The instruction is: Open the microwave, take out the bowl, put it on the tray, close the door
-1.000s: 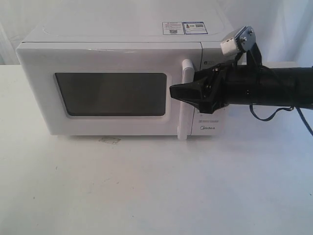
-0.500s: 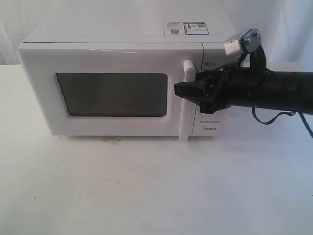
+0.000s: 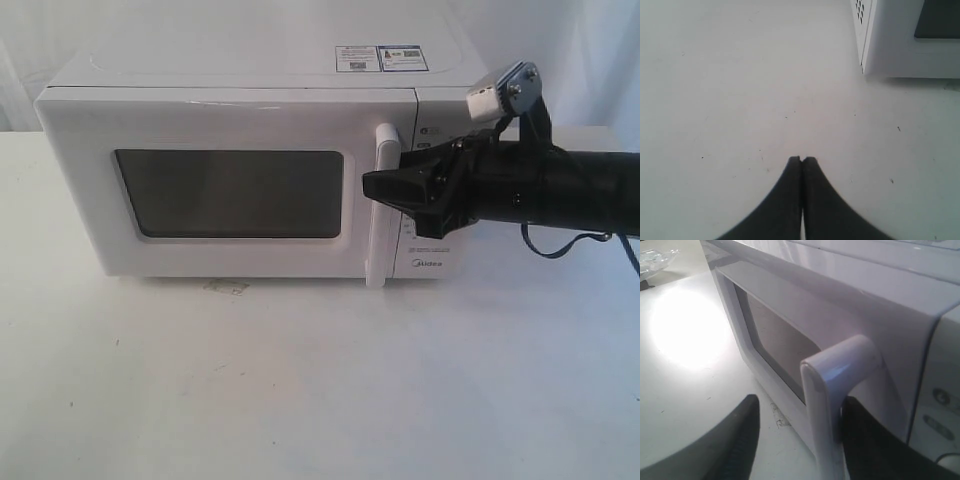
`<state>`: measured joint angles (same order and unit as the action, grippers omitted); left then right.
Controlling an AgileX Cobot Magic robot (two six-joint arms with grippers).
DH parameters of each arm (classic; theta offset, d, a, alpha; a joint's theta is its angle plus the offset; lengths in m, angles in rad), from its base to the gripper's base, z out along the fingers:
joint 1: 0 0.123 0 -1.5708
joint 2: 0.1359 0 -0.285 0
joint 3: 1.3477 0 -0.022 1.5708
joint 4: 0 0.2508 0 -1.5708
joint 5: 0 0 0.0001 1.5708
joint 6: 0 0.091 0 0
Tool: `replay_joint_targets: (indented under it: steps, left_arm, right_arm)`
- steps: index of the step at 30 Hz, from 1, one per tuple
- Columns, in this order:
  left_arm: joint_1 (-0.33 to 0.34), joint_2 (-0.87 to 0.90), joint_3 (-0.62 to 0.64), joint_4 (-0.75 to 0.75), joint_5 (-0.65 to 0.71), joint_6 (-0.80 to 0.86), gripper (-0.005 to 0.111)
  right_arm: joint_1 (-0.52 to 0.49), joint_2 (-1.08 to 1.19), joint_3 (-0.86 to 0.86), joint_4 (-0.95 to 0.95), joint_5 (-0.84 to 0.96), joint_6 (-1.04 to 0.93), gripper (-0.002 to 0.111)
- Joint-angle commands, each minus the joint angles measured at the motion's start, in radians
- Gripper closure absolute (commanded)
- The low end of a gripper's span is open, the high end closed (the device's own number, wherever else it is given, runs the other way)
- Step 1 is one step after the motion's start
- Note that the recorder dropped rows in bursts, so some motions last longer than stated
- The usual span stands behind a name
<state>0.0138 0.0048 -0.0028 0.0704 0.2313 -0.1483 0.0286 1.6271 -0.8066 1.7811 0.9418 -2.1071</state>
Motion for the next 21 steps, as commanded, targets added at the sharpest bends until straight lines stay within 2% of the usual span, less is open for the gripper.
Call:
replay_joint_targets:
  steps: [1, 21]
  left_arm:
    - [0.003, -0.005, 0.003, -0.003, 0.000, -0.001, 0.107]
    - [0.003, -0.005, 0.003, -0.003, 0.000, -0.001, 0.107]
  right_arm:
    - [0.023, -0.020, 0.054, -0.053, 0.279, -0.016, 0.108]
    - [0.023, -0.085, 0.095, -0.082, 0.279, -0.024, 0.108]
